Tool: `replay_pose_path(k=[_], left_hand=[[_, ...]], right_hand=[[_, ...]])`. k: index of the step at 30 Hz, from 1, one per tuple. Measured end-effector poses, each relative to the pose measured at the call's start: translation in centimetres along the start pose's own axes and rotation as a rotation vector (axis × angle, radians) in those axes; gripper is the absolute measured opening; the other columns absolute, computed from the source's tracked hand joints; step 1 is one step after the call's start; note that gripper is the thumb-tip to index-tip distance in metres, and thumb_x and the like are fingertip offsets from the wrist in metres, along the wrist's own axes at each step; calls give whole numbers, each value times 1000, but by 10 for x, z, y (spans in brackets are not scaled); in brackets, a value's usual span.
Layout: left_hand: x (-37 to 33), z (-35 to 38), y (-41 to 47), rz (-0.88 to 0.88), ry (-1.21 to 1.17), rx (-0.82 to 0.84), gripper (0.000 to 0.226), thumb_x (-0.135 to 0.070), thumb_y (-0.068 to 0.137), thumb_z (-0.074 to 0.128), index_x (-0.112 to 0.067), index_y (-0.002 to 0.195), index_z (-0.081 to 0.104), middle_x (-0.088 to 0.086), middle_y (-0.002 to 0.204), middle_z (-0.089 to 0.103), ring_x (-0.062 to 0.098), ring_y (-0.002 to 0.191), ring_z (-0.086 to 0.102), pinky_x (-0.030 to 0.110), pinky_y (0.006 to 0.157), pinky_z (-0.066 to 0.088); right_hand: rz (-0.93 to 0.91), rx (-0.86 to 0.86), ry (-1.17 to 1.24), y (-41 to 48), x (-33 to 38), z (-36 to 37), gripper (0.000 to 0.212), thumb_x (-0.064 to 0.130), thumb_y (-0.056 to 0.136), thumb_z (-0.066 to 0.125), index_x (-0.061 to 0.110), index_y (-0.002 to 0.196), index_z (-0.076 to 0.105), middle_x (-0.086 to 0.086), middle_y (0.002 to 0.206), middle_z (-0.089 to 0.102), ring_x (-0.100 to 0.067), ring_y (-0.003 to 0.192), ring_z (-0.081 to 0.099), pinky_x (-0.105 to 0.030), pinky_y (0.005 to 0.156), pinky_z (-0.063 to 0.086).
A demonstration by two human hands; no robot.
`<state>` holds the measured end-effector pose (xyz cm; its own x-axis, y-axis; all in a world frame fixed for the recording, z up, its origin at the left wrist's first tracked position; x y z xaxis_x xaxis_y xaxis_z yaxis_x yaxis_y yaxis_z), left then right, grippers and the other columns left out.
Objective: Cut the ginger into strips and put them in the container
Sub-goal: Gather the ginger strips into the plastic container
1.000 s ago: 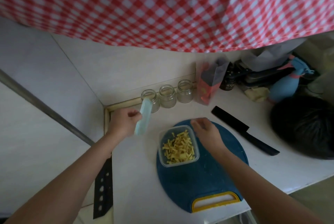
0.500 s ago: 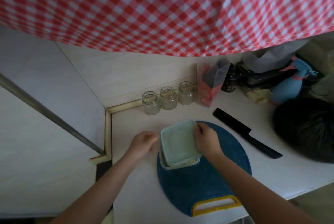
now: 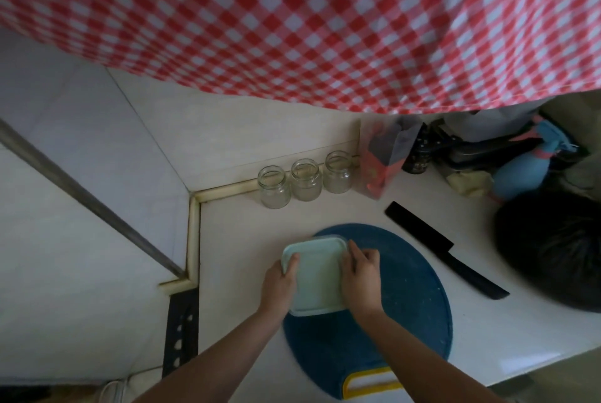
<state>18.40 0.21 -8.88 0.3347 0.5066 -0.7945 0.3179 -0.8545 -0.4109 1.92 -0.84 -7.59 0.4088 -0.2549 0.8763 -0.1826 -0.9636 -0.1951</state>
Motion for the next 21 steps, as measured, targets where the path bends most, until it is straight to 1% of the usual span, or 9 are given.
replay_pose_path(k=[2,3,6,10,12,15,17,19,21], left_hand=[[-4,1,-2,-69,-43,-36,42,-48,95,41,-10,103,59,5,96,62,21,85,58,28,71,42],[-8,1,-4,-101,-75,-47,40,-47,94,42,-10,103,56,6,96,61,21,84,57,28,69,41],[-17,3,-6,-228,-221,-39,46,-52,90,45,-8,100,55,5,88,61,20,78,60,28,62,47],[-14,4,13,-280,-302,35,87,-82,62,37,-12,105,64,10,98,69,28,85,67,39,78,56],[-16,0,22,-234,-306,8,94,-86,52,34,-15,105,65,9,100,69,28,88,67,43,83,55],[-35,-12,17,-133,-311,-22,90,-88,54,33,-17,99,66,7,99,69,26,89,66,44,85,54],[-46,-18,10,-67,-313,-20,92,-92,53,33,-20,100,66,5,103,68,24,93,65,44,88,52],[-57,-20,5,-11,-284,1,85,-88,58,34,-22,102,66,2,104,68,22,95,64,45,90,51],[-70,-22,-1,-8,-282,34,73,-80,63,41,-21,97,68,3,98,71,24,92,66,49,89,51]], right_hand=[[84,-1,62,6,-3,1,35,30,101,40,14,129,54,-6,111,41,-16,83,49,-23,81,36],[126,3,84,9,-6,2,32,34,100,39,13,108,62,-9,103,45,-20,81,49,-25,75,37],[230,37,63,16,-12,1,48,45,97,41,8,66,46,-8,66,46,-17,61,43,-27,55,33],[171,34,76,15,-2,-2,51,44,98,38,2,71,49,-10,70,47,-17,64,43,-27,55,33],[164,74,185,14,14,-3,48,46,99,35,7,82,56,-5,82,53,-18,77,50,-30,65,44],[251,178,357,10,37,-10,52,60,95,29,27,128,52,2,124,54,-20,118,49,-35,98,37],[228,167,349,11,46,-18,63,62,94,26,23,143,38,-4,141,44,-23,130,40,-31,97,29],[203,153,328,10,54,-27,67,62,94,26,16,140,41,-8,134,47,-21,122,44,-30,90,29],[198,141,306,7,60,-34,62,63,93,29,14,115,58,-6,102,54,-22,102,55,-31,78,34]])
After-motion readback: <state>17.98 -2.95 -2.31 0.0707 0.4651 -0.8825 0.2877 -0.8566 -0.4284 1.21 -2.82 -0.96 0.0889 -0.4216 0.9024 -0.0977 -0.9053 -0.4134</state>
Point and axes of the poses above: each hand's wrist, its own y-axis towards the middle knuckle, its own z-axis out of the palm, x = y × z, the point moved 4 cm from there along y, towards the middle knuckle
